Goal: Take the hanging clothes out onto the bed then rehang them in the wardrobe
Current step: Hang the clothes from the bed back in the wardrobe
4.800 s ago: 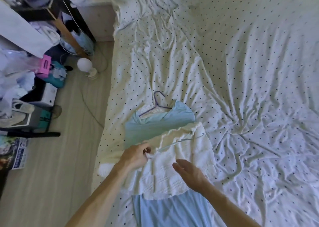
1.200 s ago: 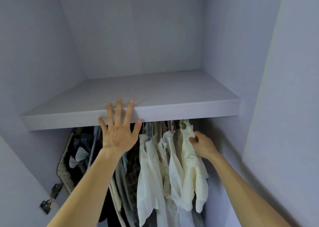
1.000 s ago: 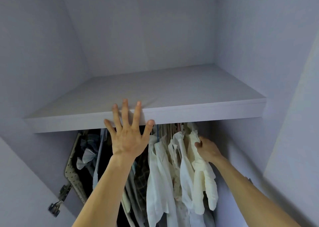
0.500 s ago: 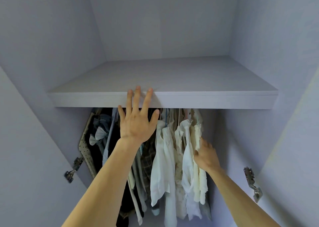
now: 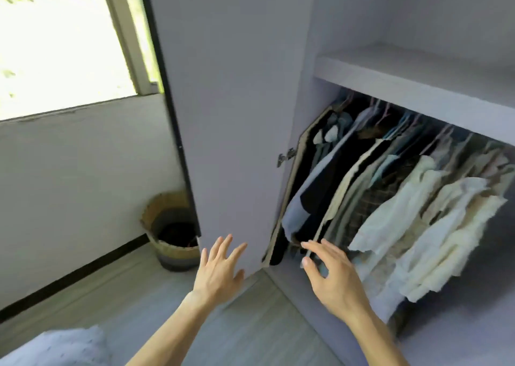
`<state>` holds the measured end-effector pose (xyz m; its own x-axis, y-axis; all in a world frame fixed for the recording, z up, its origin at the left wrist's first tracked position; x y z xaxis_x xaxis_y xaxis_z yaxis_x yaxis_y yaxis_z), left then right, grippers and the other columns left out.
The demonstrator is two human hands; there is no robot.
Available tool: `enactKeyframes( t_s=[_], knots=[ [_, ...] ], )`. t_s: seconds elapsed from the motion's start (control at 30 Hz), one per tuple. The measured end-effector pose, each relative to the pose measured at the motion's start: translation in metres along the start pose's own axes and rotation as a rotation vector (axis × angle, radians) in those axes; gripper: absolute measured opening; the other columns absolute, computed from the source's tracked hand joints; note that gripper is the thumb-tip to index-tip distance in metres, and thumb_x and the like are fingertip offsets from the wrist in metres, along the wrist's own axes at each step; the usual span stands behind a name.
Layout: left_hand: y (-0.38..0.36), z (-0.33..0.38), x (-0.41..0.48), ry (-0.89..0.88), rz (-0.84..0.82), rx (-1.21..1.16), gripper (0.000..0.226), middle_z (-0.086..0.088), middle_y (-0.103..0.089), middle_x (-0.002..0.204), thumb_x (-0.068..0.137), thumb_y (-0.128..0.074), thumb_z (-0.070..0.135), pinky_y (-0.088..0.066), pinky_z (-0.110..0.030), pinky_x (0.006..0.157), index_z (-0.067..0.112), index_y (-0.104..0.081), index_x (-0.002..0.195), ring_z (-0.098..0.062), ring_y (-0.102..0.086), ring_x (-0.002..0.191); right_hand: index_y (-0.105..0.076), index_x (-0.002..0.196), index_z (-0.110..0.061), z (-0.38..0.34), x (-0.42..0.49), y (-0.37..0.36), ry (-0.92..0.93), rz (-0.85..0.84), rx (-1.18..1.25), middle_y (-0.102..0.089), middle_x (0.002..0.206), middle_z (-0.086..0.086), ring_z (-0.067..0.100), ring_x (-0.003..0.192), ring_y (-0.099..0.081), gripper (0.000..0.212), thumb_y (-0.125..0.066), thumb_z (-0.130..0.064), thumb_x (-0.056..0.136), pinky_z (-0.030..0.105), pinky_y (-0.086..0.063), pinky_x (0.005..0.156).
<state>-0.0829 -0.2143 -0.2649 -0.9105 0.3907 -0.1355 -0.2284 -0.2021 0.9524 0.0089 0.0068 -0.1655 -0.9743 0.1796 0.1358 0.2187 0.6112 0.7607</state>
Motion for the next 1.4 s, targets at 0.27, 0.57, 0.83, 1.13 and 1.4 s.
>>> enactKeyframes(
  t_s=[0.27,0.57,0.83,1.13,1.4],
  knots=[
    [-0.028,-0.221,-0.255,0.637,0.028,-0.149,0.065,0.001,-0.016,0.165,0.097,-0.045,0.042,-0.016,-0.049,0.122,0.038,-0.019,0.156,-0.022,-0.008,0.154,-0.056,0.135,-0.037,-0.165,-0.080,-0.215,0.425,-0.519,-0.127,-0.050,0.145,-0.016,0.006,0.143,-0.028,0.039,-0.056,-0.041,0.096,0.021,-0.018,0.117],
    [-0.076,-0.280,-0.575,1.357,0.163,-0.347,0.059,0.003,-0.023,0.162,0.099,-0.041,0.045,-0.018,-0.051,0.120,0.035,-0.023,0.155,-0.019,-0.017,0.151,-0.046,0.141,-0.044,-0.343,-0.238,-0.353,1.031,-1.021,-0.223,-0.039,0.152,-0.017,0.009,0.145,-0.023,0.042,-0.044,-0.052,0.099,0.025,-0.021,0.118],
    [-0.116,-0.161,-0.741,1.881,0.368,-0.481,0.059,0.005,-0.027,0.160,0.100,-0.043,0.044,-0.022,-0.049,0.119,0.035,-0.024,0.155,-0.019,-0.024,0.148,-0.043,0.144,-0.042,-0.408,-0.404,-0.381,1.569,-1.305,-0.220,-0.036,0.156,-0.012,0.014,0.147,-0.024,0.044,-0.039,-0.051,0.101,0.029,-0.023,0.119],
    [-0.176,0.019,-0.804,2.319,0.405,-0.614,0.054,0.006,-0.025,0.160,0.100,-0.043,0.039,-0.019,-0.046,0.120,0.037,-0.029,0.153,-0.016,-0.021,0.149,-0.036,0.148,-0.040,-0.373,-0.530,-0.367,1.883,-1.558,-0.233,-0.033,0.158,-0.010,0.016,0.149,-0.020,0.046,-0.037,-0.049,0.103,0.030,-0.023,0.118],
    [-0.223,0.105,-0.829,2.484,0.405,-0.802,0.056,0.001,-0.021,0.164,0.102,-0.041,0.044,-0.019,-0.048,0.121,0.034,-0.026,0.155,-0.019,-0.019,0.151,-0.036,0.149,-0.038,-0.316,-0.604,-0.363,2.044,-1.691,-0.385,-0.031,0.159,-0.005,0.017,0.150,-0.019,0.047,-0.036,-0.048,0.103,0.031,-0.020,0.119]
  ],
)
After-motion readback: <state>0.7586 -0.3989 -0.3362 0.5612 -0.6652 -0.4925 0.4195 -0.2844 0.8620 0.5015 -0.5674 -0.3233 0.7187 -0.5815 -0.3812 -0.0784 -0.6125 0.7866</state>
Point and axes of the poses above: each hand's wrist, its own x-axis towards the middle knuckle, its own y-axis out of the back of the hand, z = x × y, the point moved 9 cm from there along x, towards the middle knuckle
